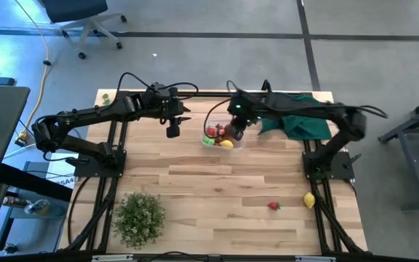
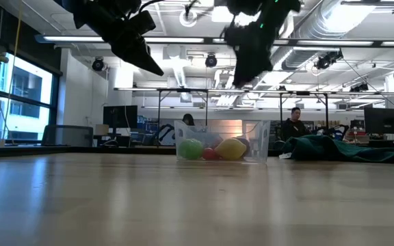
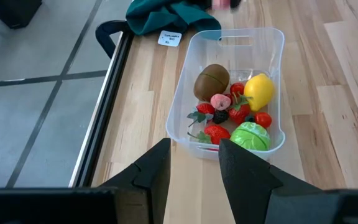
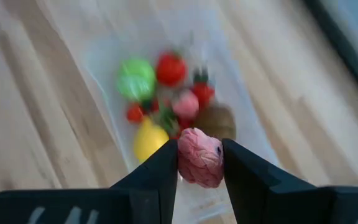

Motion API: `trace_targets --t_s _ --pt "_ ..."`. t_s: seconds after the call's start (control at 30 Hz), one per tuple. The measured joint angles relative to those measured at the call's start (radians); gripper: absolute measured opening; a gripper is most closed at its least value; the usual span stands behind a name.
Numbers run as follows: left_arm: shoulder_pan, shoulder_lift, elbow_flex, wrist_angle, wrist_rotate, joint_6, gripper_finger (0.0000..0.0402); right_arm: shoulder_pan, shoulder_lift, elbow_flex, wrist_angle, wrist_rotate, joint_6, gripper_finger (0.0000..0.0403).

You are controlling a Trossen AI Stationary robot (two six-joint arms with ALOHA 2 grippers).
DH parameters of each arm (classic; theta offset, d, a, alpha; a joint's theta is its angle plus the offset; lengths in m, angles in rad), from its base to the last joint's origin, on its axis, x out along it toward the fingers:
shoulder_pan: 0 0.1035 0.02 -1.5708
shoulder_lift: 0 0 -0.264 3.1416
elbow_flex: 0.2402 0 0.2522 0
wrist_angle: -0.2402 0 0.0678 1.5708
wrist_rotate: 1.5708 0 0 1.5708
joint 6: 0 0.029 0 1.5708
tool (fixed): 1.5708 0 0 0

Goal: Pick and placing Produce into tupperware
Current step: Put the pink peach into the transparent bin

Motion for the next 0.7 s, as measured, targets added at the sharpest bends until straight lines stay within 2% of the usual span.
trace_targets --t_s 0.17,0.33,0.7 --pt "0.0 0.0 0.0 0.0 0.0 0.0 0.0124 -0.032 0.176 0.087 -0.15 -0.059 -0.058 0.0105" --pt "0.0 0.0 0.0 0.0 0.0 0.0 0.0124 -0.031 0.294 0.14 -0.224 -0.087 -0.111 0.0105" --pt "0.0 0.0 0.0 0.0 0.0 0.0 0.0124 -0.031 0.344 0.096 -0.215 -0.108 -0.136 0.0105"
